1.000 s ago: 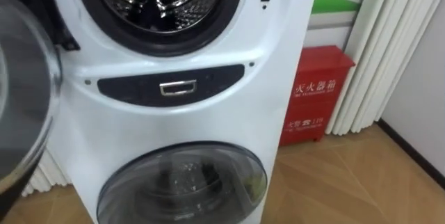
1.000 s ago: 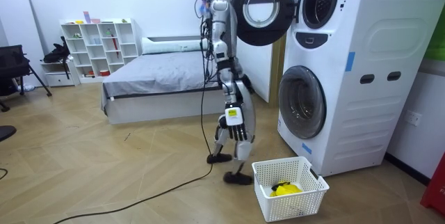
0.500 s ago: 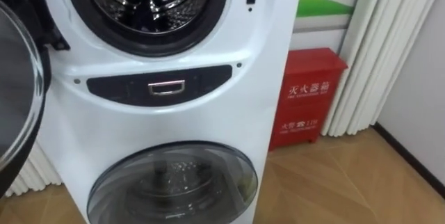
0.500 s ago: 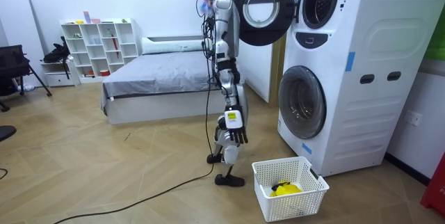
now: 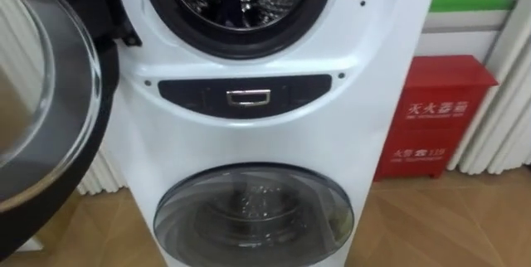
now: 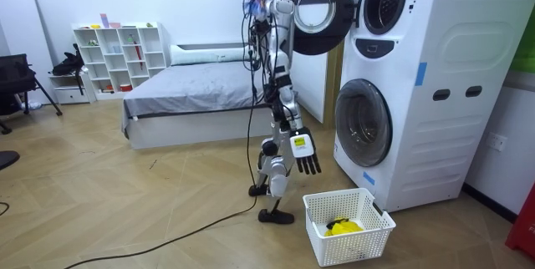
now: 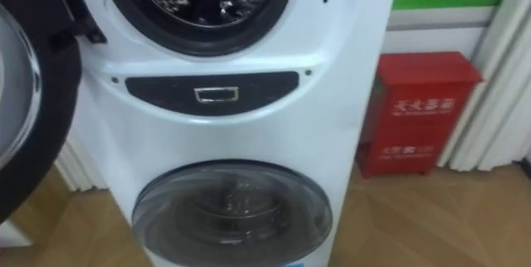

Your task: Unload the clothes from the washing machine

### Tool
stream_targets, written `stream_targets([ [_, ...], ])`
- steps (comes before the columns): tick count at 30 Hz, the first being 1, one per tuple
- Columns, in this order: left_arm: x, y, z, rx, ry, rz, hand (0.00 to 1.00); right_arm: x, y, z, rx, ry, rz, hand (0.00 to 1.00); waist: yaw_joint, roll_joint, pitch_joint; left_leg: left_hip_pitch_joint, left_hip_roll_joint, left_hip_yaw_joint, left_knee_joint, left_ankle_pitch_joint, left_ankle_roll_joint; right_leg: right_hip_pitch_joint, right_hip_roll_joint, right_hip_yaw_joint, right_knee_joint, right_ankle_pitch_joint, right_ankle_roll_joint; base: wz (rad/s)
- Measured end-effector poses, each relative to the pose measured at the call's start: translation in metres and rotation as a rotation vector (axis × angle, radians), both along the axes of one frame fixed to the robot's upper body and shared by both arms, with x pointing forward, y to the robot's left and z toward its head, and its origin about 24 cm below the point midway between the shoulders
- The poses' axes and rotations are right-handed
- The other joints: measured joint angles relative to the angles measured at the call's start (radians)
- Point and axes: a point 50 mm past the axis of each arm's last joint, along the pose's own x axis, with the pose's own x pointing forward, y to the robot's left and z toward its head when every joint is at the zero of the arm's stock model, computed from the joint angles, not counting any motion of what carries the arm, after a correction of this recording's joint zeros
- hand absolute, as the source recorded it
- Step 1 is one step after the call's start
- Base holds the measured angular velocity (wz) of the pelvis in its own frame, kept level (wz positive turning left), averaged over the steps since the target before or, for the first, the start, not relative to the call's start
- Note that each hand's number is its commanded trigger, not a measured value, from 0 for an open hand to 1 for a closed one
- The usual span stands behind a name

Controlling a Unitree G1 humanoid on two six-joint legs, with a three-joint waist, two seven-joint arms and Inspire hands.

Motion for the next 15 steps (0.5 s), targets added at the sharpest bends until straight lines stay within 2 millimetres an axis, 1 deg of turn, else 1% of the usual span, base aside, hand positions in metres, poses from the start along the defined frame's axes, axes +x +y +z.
stream_targets([
  [1,0.003,0.005,0.008,0.029,-0.020,0.012,0.00,0.000,0.000,0.000,-0.003,0.003,0.007,0.00,0.007,0.005,-0.0005,-0.001,0.000,0.000,0.000,0.000,0.000,-0.002,0.000,0.000,0.001,-0.001,-0.001,0.05],
  [3,0.017,0.025,0.047,0.148,-0.097,0.054,0.00,-0.004,-0.001,0.000,-0.013,0.029,0.047,0.00,0.019,0.015,0.0013,-0.008,0.000,-0.005,0.004,0.001,-0.001,-0.003,0.000,-0.001,0.000,-0.002,-0.001,0.09],
  [4,0.020,0.029,0.056,0.177,-0.112,0.059,0.00,-0.004,-0.001,0.001,-0.015,0.028,0.051,0.00,0.019,0.017,0.0011,-0.010,-0.001,-0.007,0.006,0.001,-0.001,-0.003,0.000,-0.002,0.000,-0.002,-0.001,0.15],
  [6,0.035,0.041,0.098,0.301,-0.186,0.048,0.00,-0.001,-0.002,0.002,-0.021,0.012,0.051,0.00,0.020,0.020,0.0019,-0.015,-0.006,-0.017,0.011,0.002,-0.002,0.002,-0.003,-0.016,-0.006,-0.002,-0.001,0.12],
  [7,0.039,0.042,0.108,0.329,-0.209,0.040,0.00,-0.001,-0.003,0.002,-0.023,0.012,0.056,0.00,0.021,0.020,0.0017,-0.015,-0.007,-0.020,0.011,0.002,-0.003,0.003,-0.003,-0.016,-0.008,-0.002,-0.001,0.08],
  [8,0.043,0.045,0.128,0.393,-0.246,0.018,0.00,-0.001,-0.004,0.003,-0.027,0.015,0.073,0.00,0.024,0.021,0.0015,-0.016,-0.009,-0.020,0.010,0.003,-0.003,0.004,-0.005,-0.014,-0.013,-0.002,-0.001,0.04],
  [9,0.045,0.046,0.143,0.444,-0.266,0.007,0.00,-0.003,-0.004,0.003,-0.027,0.022,0.081,0.00,0.027,0.021,0.0017,-0.015,-0.010,-0.019,0.010,0.003,-0.002,0.006,-0.006,-0.015,-0.015,-0.002,-0.001,0.05],
  [10,0.047,0.046,0.150,0.462,-0.288,0.005,0.00,-0.005,-0.004,0.003,-0.026,0.027,0.083,0.00,0.028,0.022,0.0015,-0.014,-0.011,-0.019,0.010,0.004,-0.001,0.007,-0.008,-0.015,-0.015,-0.002,-0.001,0.05],
  [12,0.052,0.042,0.175,0.530,-0.362,-0.007,0.00,-0.009,-0.003,0.003,-0.013,0.039,0.107,0.00,0.027,0.023,0.0018,-0.010,-0.015,-0.022,0.011,0.005,0.001,0.012,-0.011,-0.014,-0.015,-0.002,-0.001,0.04],
  [13,0.054,0.039,0.180,0.554,-0.371,-0.016,0.00,-0.010,-0.003,0.003,-0.009,0.044,0.116,0.00,0.024,0.023,0.0020,-0.010,-0.015,-0.025,0.012,0.005,0.001,0.011,-0.012,-0.015,-0.017,-0.002,-0.001,0.09],
  [14,0.061,0.033,0.191,0.587,-0.404,-0.045,0.00,-0.012,-0.002,0.002,0.003,0.050,0.123,0.00,0.018,0.023,0.0021,-0.013,-0.016,-0.032,0.016,0.005,0.002,0.014,-0.013,-0.015,-0.020,-0.002,-0.001,0.15],
  [15,0.066,0.032,0.200,0.592,-0.441,-0.041,0.00,-0.012,-0.001,0.002,0.012,0.054,0.128,0.00,0.017,0.023,0.0022,-0.014,-0.017,-0.036,0.016,0.005,0.002,0.016,-0.014,-0.016,-0.020,-0.002,0.000,0.17],
])
